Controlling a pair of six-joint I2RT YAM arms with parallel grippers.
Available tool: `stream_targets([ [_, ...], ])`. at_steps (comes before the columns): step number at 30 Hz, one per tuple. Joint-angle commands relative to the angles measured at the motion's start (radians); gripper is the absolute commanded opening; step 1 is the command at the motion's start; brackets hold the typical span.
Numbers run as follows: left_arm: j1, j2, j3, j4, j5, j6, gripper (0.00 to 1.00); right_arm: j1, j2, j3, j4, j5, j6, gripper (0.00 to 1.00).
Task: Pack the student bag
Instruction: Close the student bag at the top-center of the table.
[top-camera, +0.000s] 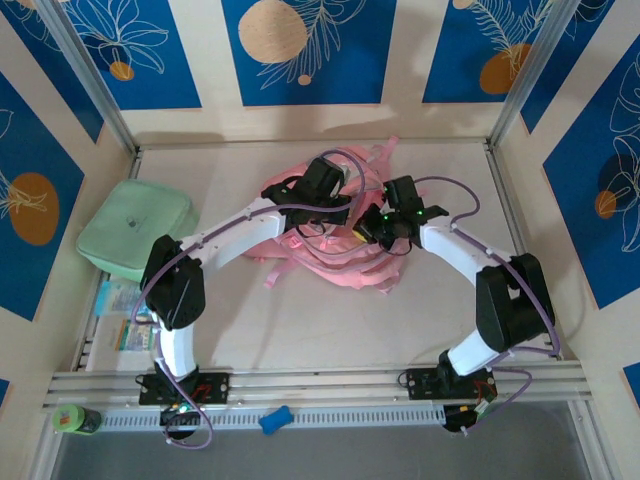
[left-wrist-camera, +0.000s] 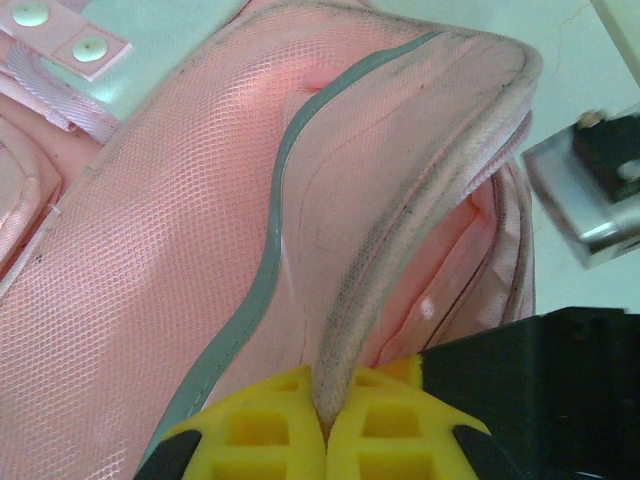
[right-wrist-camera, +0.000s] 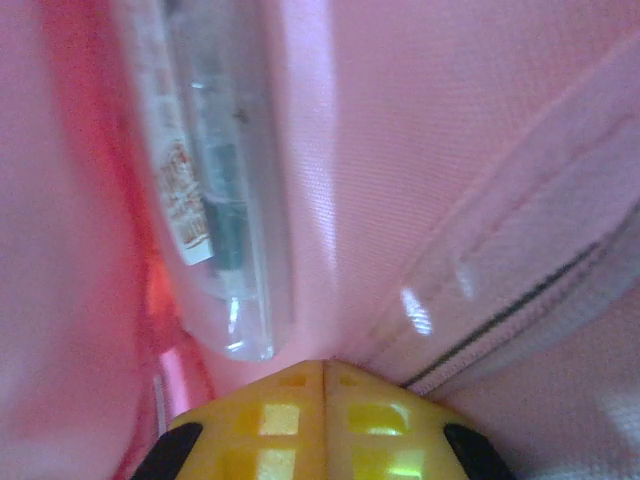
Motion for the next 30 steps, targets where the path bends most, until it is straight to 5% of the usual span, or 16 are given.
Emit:
stream_targets([
  [1, -0.003, -0.063, 0.016, 0.080, 0.038, -0.018, 0.00, 0.020, 0.038, 0.037, -0.028, 0.012, 0.023, 0.03],
  [5, -0.004, -0.058, 0.014, 0.089, 0.050, -0.029, 0.00, 0.041, 0.076, 0.091, 0.052, -0.030, 0.008, 0.02],
  [11, -0.003, -0.057, 0.010, 0.083, 0.041, -0.025, 0.00, 0.041, 0.083, 0.134, 0.045, -0.034, -0.023, 0.15],
  [17, 0.001, -0.052, 0.001, 0.083, 0.061, -0.035, 0.00, 0.006, -0.037, 0.052, -0.018, -0.027, -0.073, 0.22],
  [24, 0.014, -0.010, 0.032, 0.041, 0.256, -0.038, 0.00, -0.012, -0.185, 0.014, -0.270, 0.086, -0.191, 0.27],
  [27, 0.017, -0.042, 0.047, 0.007, 0.319, -0.001, 0.25, -0.005, -0.207, 0.033, -0.381, 0.136, -0.235, 0.29],
  [30, 0.033, -0.121, -0.018, 0.027, 0.328, 0.018, 0.37, 0.042, -0.241, 0.045, -0.454, 0.214, -0.251, 0.33],
])
